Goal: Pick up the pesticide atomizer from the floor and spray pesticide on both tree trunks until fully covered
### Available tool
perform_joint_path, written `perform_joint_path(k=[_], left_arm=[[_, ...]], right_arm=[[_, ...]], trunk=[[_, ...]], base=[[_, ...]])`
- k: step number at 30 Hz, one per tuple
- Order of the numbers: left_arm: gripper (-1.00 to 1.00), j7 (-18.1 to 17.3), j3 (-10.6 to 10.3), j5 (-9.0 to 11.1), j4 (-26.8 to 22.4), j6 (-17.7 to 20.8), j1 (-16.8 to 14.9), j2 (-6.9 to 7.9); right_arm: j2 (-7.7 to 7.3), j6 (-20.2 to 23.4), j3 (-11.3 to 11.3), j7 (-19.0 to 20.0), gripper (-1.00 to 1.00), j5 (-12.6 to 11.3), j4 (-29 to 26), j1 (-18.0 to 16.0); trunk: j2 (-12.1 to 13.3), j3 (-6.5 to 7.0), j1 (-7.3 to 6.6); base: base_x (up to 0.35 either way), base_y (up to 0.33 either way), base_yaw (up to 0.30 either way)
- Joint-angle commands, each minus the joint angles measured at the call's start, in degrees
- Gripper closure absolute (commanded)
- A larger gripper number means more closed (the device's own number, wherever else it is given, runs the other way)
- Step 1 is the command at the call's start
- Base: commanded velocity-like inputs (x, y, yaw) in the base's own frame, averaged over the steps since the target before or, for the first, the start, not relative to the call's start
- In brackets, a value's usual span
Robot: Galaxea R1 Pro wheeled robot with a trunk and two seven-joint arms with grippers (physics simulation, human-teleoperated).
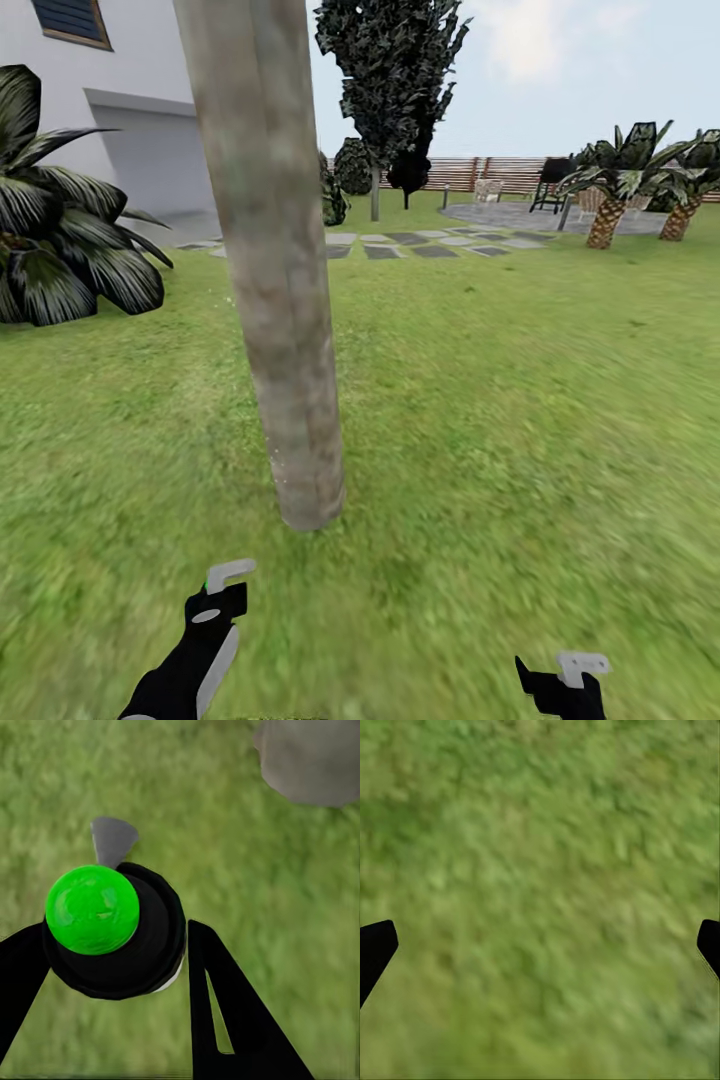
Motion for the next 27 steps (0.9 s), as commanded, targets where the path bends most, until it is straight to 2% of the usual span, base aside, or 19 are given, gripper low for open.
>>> perform_joint_path(k=[1, 8, 13, 16, 18, 20, 22, 23, 24, 27], left_arm=[[1.00, -0.01, -0.01, -0.03, 0.00, -0.03, 0.00, 0.01], [1.00, -0.18, -0.19, -0.08, 0.00, -0.10, 0.00, -0.03], [1.00, -0.97, -0.61, -0.63, -0.14, 0.10, -0.40, -0.24], [1.00, -1.12, -1.23, -0.62, -1.02, 0.93, -1.37, -0.65], [1.00, -1.14, -2.07, -0.57, -2.21, 2.96, -3.26, -0.68], [1.00, -1.20, -2.46, -0.44, -4.63, 6.94, -6.07, -1.00], [1.00, -1.40, -4.46, -0.34, -6.89, 7.90, -7.03, -1.16], [1.00, -2.16, -7.05, -0.25, -8.29, 8.41, -7.27, -1.23], [1.00, -2.50, -8.13, -0.19, -8.79, 9.31, -7.34, -1.49], [1.00, -4.02, -8.81, -0.09, -9.90, 11.28, -7.44, -1.93]], right_arm=[[0.00, -0.01, 0.00, 0.00, -1.00, 0.00, 0.00, 0.00], [0.00, -0.01, 0.00, 0.00, -1.00, 0.00, 0.00, 0.00], [-0.02, 0.01, -0.05, -0.17, -1.00, 0.00, 0.00, 0.00], [-0.08, -0.04, -0.08, -0.25, -1.00, 0.00, 0.00, 0.00], [-0.13, -0.05, -0.09, -0.29, -1.00, 0.00, -0.04, 0.00], [-0.24, -0.06, -0.09, -0.28, -1.00, 0.00, -0.08, 0.00], [-0.23, 0.00, -0.09, -0.27, -1.00, 0.00, -0.05, 0.00], [-0.19, 0.02, -0.09, -0.27, -1.00, 0.00, -0.01, 0.00], [-0.20, 0.03, -0.09, -0.26, -1.00, 0.00, -0.06, 0.00], [-0.27, -0.04, -0.09, -0.26, -1.00, -0.06, -0.01, 0.00]], trunk=[[0.00, 0.00, 0.00], [0.00, -0.02, 0.00], [0.00, -0.24, 0.00], [0.00, -0.29, 0.00], [0.00, -0.29, 0.00], [0.00, -0.29, 0.00], [0.00, -0.29, 0.00], [0.00, -0.29, 0.00], [0.00, -0.29, 0.00], [0.00, -0.29, 0.00]], base=[[0.000, -0.272, 0.271], [0.000, -0.234, 0.271], [0.000, -0.027, 0.230], [0.000, -0.001, 0.054], [0.000, 0.000, 0.009], [0.000, 0.000, 0.002], [0.000, 0.000, 0.000], [0.000, 0.000, 0.000], [0.000, 0.000, 0.000], [0.000, 0.000, 0.000]])
